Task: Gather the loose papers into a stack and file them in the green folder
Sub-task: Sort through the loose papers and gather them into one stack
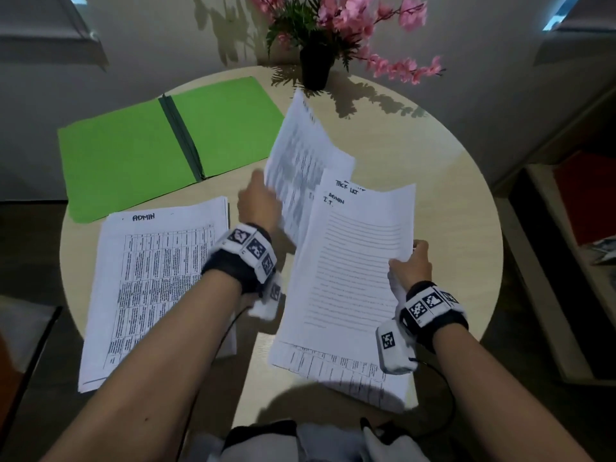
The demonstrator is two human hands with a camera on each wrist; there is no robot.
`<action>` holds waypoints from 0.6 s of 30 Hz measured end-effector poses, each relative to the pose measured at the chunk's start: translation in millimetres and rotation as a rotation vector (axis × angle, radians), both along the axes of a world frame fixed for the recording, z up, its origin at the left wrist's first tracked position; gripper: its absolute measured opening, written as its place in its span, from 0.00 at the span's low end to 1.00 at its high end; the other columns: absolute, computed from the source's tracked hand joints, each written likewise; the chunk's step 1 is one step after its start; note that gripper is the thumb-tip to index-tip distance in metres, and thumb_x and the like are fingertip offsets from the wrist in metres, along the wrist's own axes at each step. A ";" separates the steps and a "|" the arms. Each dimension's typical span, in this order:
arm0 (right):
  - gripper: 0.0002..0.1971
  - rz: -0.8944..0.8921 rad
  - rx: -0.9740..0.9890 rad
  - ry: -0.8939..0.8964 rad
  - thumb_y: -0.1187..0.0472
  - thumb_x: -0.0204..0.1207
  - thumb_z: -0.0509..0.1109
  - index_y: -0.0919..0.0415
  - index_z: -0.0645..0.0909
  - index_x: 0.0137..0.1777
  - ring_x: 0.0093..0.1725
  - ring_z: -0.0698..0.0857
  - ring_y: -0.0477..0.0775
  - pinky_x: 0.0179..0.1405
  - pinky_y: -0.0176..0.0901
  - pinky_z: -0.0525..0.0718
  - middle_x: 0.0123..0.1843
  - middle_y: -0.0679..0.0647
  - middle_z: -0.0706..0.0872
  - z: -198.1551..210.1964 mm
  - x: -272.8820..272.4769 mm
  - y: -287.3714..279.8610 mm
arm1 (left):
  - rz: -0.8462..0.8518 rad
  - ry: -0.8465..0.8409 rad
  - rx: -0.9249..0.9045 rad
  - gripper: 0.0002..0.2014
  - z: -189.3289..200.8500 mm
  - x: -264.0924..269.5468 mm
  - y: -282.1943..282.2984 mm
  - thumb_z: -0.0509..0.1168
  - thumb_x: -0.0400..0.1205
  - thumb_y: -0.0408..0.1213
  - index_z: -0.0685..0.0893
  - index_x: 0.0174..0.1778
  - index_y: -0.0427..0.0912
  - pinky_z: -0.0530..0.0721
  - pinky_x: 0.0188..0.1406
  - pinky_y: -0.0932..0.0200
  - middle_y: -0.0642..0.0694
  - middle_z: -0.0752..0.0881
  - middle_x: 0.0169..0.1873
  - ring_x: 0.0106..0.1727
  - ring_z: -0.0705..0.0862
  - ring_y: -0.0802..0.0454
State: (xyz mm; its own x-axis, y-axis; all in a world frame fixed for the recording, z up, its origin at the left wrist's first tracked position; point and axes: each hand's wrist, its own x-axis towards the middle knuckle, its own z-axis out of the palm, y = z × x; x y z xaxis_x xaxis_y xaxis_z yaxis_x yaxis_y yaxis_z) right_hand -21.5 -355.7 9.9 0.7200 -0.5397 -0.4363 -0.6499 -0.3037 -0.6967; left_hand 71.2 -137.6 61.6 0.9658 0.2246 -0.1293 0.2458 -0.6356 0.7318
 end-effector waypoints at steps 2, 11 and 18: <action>0.21 -0.036 0.052 -0.015 0.74 0.78 0.58 0.69 0.62 0.70 0.39 0.74 0.54 0.17 0.31 0.71 0.56 0.63 0.77 1.1 -2.3 0.0 | -0.012 -0.271 -0.053 0.12 40.6 5.6 3.0 0.51 0.83 0.24 0.73 0.61 0.30 0.75 0.24 0.76 0.40 0.77 0.44 0.38 0.79 0.44; 0.22 -0.154 0.298 -0.071 0.44 0.82 0.50 0.61 0.74 0.55 0.36 0.78 0.52 0.33 0.43 0.74 0.47 0.59 0.79 6.0 3.9 7.8 | -0.019 -0.072 -0.042 0.13 10.2 -21.8 10.6 0.54 0.83 0.28 0.74 0.61 0.29 0.77 0.36 0.58 0.38 0.80 0.51 0.45 0.77 0.45; 0.39 -0.092 0.363 -0.080 0.28 0.67 0.60 0.66 0.76 0.60 0.48 0.77 0.51 0.46 0.45 0.78 0.52 0.54 0.79 -4.0 -4.8 29.7 | -0.390 0.571 0.126 0.06 -58.4 -66.1 14.1 0.65 0.76 0.28 0.77 0.45 0.30 0.74 0.32 0.60 0.37 0.82 0.39 0.45 0.80 0.39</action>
State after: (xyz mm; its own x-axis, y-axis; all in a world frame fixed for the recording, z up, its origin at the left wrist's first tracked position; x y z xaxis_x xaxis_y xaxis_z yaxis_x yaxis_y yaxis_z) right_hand -26.3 -326.0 5.9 0.7151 -0.4244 -0.5555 -0.6024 0.0291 -0.7977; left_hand 5.1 -123.5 3.2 0.7679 -0.0776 -0.6358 0.3069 -0.8267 0.4715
